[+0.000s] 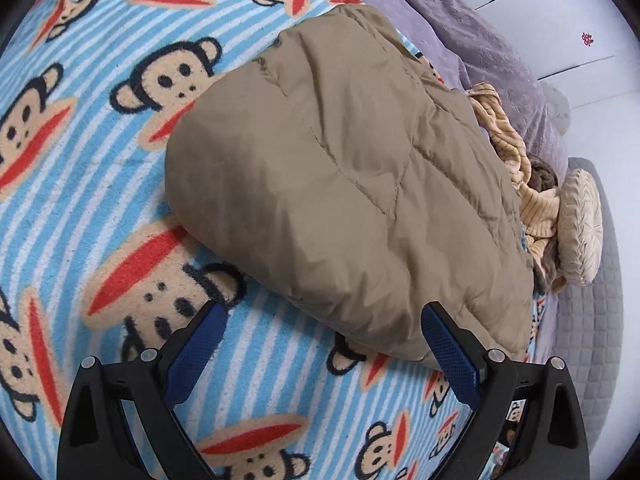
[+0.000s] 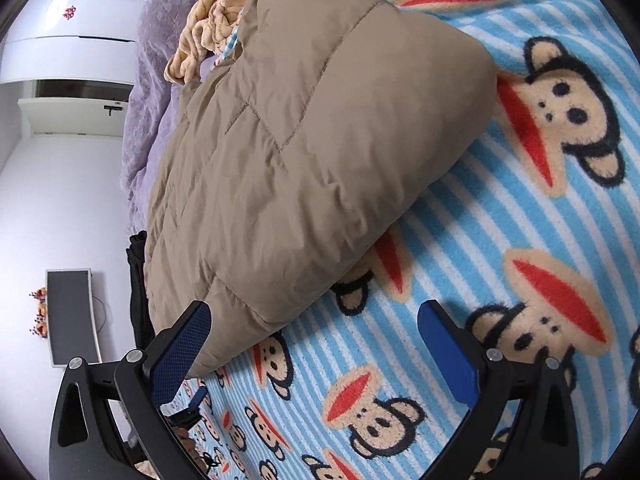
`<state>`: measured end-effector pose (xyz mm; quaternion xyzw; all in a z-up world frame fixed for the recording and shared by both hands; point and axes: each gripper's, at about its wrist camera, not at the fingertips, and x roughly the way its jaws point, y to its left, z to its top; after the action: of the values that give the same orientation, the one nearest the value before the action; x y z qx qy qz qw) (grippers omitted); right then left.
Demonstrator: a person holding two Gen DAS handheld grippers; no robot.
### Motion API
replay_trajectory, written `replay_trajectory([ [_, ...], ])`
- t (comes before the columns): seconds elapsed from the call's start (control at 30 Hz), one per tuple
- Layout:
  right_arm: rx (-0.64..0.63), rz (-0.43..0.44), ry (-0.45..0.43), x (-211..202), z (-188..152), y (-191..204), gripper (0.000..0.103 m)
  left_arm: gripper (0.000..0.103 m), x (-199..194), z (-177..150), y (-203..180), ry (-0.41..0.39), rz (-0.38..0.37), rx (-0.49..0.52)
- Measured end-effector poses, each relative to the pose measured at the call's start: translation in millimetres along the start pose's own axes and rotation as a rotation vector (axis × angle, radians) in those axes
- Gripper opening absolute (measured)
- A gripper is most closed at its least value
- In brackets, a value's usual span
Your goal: Fold large clothes
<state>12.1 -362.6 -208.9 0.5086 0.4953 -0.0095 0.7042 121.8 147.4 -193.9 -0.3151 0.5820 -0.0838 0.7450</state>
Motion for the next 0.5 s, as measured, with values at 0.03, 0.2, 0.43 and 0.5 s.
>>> replay_trajectory([
  [0.03,0.007,0.017,-0.001,1.6,3.0,0.2,0.103,0.099,2.7,3.9,0.6,-0.002,-0.016,-0.013],
  [0.2,0.035,0.095,0.002,15.0,18.0,7.3,0.103,0.099,10.8,26.7,-9.8,-0.049,-0.048,-0.021],
  [0.43,0.035,0.144,0.026,49.6,39.5,24.9,0.103,0.099,34.2,48.4,-15.1,-0.064,-0.018,-0.027],
  [0.5,0.042,0.143,0.038,59.9,42.7,24.8,0.103,0.099,39.8,51.5,-13.1,-0.070,-0.017,-0.037],
])
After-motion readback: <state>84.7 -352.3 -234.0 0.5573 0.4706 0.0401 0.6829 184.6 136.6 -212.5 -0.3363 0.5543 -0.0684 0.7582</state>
